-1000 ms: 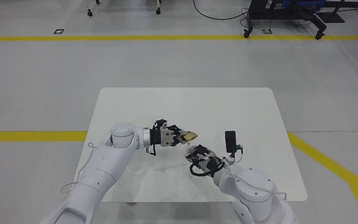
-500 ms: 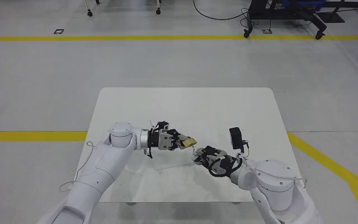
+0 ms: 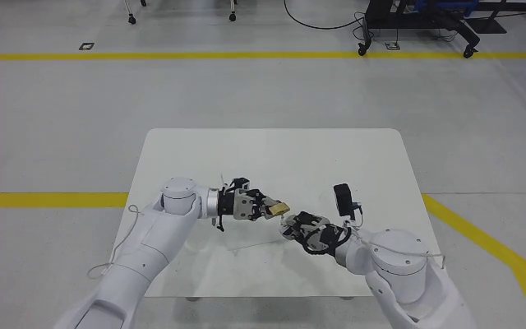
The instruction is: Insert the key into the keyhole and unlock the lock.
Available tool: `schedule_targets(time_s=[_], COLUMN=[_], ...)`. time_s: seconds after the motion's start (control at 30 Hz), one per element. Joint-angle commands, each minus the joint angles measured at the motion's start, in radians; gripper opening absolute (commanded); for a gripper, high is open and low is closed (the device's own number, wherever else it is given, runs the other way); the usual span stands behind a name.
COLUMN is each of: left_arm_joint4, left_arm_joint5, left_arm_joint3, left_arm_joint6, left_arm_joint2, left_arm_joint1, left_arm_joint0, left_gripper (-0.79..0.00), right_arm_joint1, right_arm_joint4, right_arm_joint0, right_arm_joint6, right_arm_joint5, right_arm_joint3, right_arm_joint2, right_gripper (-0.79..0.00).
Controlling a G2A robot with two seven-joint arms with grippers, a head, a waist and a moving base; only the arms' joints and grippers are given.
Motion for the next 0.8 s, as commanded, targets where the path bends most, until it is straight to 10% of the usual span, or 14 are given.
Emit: schedule_targets(time_s=[0.0,0.77], left_arm_joint4=[-0.001,-0.141], left_arm_joint5=[0.000,0.001], left_arm_joint3=[0.004,0.034], left_arm_joint6=[-0.001,0.187], left_arm_joint2=[0.004,-0.033], left_arm_joint1=[-0.001,-0.019], left_arm_joint0=[-0.003,-0.006], left_gripper=[-0.785,-0.785], right_arm_joint1=[0.004,-0.010], right_arm_joint4=[0.020,0.192], right_arm_joint0=[0.012,0.005], right_arm_joint6=[-0.017,-0.510], right_arm_joint5=[0.000,-0.072], right_arm_joint3=[0.006,-0.080], right_arm_joint2=[-0.006,-0.053], right_gripper=[-0.785,-0.785])
